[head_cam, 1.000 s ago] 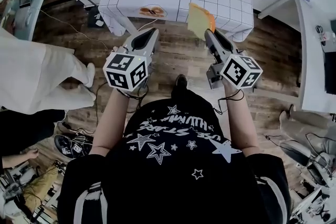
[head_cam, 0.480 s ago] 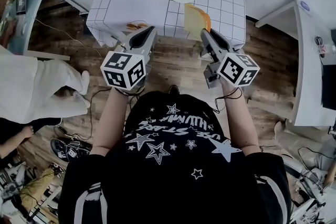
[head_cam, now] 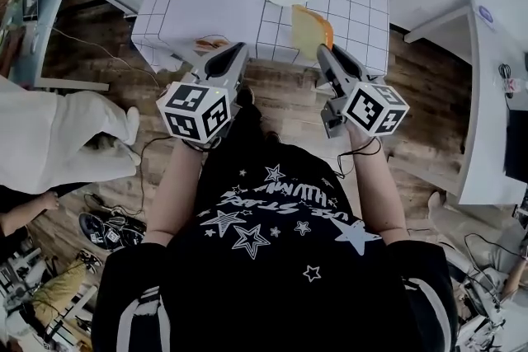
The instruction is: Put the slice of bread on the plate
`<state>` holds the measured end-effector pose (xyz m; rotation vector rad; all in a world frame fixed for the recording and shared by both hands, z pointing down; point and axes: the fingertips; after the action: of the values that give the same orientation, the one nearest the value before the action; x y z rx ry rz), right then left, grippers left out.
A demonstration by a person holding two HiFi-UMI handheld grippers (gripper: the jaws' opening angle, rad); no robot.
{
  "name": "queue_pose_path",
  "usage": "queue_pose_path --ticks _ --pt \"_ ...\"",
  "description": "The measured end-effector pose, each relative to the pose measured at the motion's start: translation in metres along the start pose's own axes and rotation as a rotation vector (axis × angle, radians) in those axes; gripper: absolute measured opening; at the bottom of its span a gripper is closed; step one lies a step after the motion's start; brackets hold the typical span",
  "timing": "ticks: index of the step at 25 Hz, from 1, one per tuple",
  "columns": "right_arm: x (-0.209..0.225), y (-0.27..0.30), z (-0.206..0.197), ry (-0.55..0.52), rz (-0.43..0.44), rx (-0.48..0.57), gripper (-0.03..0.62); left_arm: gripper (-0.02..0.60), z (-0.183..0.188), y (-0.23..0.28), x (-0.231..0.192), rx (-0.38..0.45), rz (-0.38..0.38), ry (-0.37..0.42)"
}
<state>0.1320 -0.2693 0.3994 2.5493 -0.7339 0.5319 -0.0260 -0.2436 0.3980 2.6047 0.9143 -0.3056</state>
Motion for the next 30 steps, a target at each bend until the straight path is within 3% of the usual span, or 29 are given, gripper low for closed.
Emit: queue_pose_path --ticks 14,22,30 --pt "0.033 0.079 0.042 -0.103 -0.146 0.012 0.095 0.009 0.046 0.075 -0.078 -0.015 -0.090 0.015" --pt "0.055 0.145 0.060 -0.269 -0.265 -0.075 0.095 0.009 0.070 0.112 -0.131 -0.042 -0.135 -0.011" --pt "0.060 0.195 0.067 -0.550 -0.348 -0.159 0.095 0.009 0.084 0.129 -0.173 -0.057 -0.153 -0.018"
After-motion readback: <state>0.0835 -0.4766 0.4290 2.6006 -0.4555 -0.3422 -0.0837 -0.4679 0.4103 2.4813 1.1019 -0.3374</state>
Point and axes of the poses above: the fingertips, and each gripper's own axes: y forward along the fingers, x to its right, z out of its top, and after that the axes turned 7 degrees about -z, right-handed
